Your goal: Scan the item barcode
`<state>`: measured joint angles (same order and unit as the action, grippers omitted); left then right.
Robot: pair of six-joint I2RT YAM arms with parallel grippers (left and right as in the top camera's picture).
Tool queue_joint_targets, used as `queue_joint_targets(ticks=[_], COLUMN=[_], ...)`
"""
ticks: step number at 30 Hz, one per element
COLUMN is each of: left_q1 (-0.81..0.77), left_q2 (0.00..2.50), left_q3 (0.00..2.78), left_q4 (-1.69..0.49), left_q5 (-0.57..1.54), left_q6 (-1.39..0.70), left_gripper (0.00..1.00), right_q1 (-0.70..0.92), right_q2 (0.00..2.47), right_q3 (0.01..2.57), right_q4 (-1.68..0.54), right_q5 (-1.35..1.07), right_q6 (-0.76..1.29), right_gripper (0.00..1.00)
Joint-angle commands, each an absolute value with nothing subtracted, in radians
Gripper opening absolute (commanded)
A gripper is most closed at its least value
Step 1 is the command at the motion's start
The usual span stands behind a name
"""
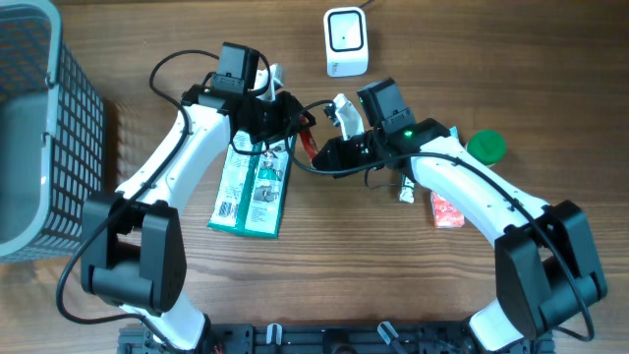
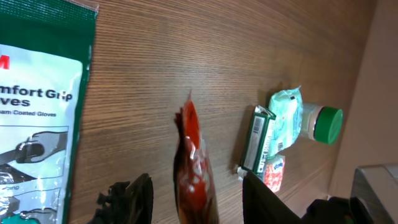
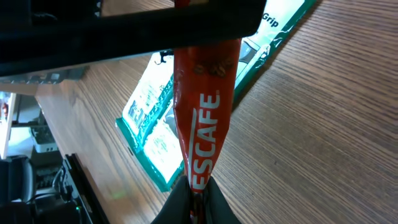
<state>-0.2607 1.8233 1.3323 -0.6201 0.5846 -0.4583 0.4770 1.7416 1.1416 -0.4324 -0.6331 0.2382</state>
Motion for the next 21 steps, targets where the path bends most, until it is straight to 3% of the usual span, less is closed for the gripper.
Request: queue_joint_targets(ticks=[1,3,7,12,17,20,21], left_q1=[-0.255,-0.255,-0.255,-0.255,-0.255,-0.255,-0.255], left_q2=[1.835,1.835,1.835,1.835,1.835,1.835,1.835], left_q3=[1.326,1.326,1.326,1.326,1.326,1.326,1.326], left_q4=[-0.609,-0.609,-0.609,-0.607,-0.586,-0.586,-0.587], left_q5=[0.647,0.647,0.647,0.646,0.646,0.645,0.631], left_q6=[-0.457,-0.457,-0.457,-0.457,-0.457,-0.459,-0.477], left_gripper=[0.33,0.25,0.23,0.05,0.04,0.04,0.04], right_q1=[0.48,0.48,0.48,0.48,0.48,0.479,0.478], right_q2=[1.745,1.745,1.745,1.745,1.745,1.745,1.745], right_q3=[1.151,1.151,1.151,1.151,1.151,1.151,1.151], right_q4=[-0.43,-0.427,-0.427,-0.427,-0.427,-0.413,-0.401], right_q5=[-0.618,-0.617,-0.633,-0.652,-0.652,-0.651,-0.651], right_q6=[0.246,0.247,0.246,0.246,0.245,0.235,0.235], right_gripper=[0.04,0.04,0.05,0.04,0.04,0.39,0.43])
